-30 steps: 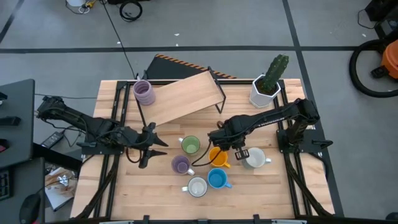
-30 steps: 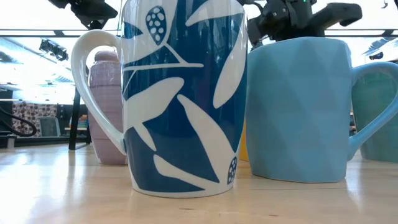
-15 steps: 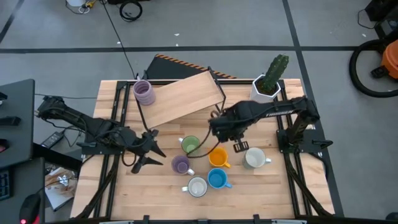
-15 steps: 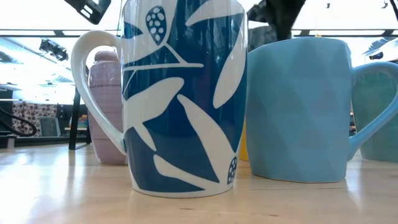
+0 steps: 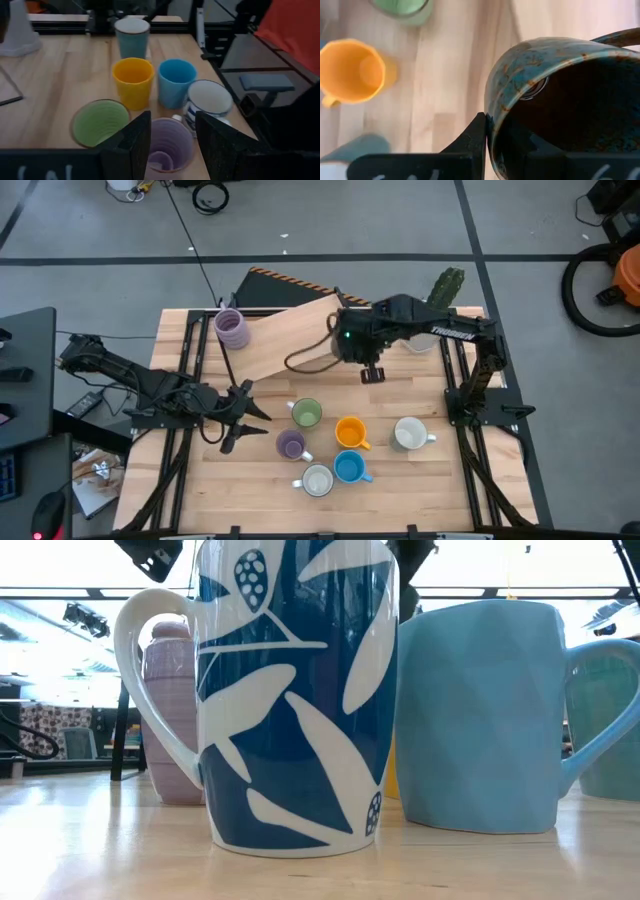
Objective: Place coffee mugs
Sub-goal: Put the green-brown patterned mug on the shelf
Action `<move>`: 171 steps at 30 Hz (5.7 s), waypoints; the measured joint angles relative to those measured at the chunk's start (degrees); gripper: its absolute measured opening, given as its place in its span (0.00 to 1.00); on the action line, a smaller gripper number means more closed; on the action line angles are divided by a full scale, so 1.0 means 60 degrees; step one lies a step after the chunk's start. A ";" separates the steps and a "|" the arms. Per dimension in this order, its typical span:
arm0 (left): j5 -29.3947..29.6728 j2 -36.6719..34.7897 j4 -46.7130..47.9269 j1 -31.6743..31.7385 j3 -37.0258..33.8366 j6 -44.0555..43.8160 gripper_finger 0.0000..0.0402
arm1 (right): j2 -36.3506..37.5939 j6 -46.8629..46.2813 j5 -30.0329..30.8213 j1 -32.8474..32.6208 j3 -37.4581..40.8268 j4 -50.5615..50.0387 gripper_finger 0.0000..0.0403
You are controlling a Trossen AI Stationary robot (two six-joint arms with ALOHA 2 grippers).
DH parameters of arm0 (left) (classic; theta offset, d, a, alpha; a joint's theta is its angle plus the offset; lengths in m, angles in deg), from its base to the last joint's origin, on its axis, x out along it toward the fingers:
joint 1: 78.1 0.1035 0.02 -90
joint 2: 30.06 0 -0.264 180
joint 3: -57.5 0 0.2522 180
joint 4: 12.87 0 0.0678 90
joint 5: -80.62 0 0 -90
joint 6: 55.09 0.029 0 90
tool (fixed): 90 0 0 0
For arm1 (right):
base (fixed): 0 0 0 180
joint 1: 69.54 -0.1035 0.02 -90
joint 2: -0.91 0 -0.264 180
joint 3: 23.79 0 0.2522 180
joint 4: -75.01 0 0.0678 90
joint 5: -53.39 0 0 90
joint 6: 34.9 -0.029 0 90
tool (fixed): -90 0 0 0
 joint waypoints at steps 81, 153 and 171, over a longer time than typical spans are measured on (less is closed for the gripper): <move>0.2180 0.0801 0.1483 0.2307 0.1767 0.0608 0.40 | -0.1082 0.0575 -0.0087 0.1546 -0.0227 0.2713 0.38; -0.0231 0.6075 -0.1422 0.9126 0.4320 0.3297 0.40 | 0.2980 -0.1870 0.0057 0.2552 0.6476 0.7946 0.40; -0.0218 0.4224 0.0610 0.8443 0.4320 0.3606 0.40 | 0.3291 -0.2018 0.2594 0.0668 0.9109 1.1541 0.40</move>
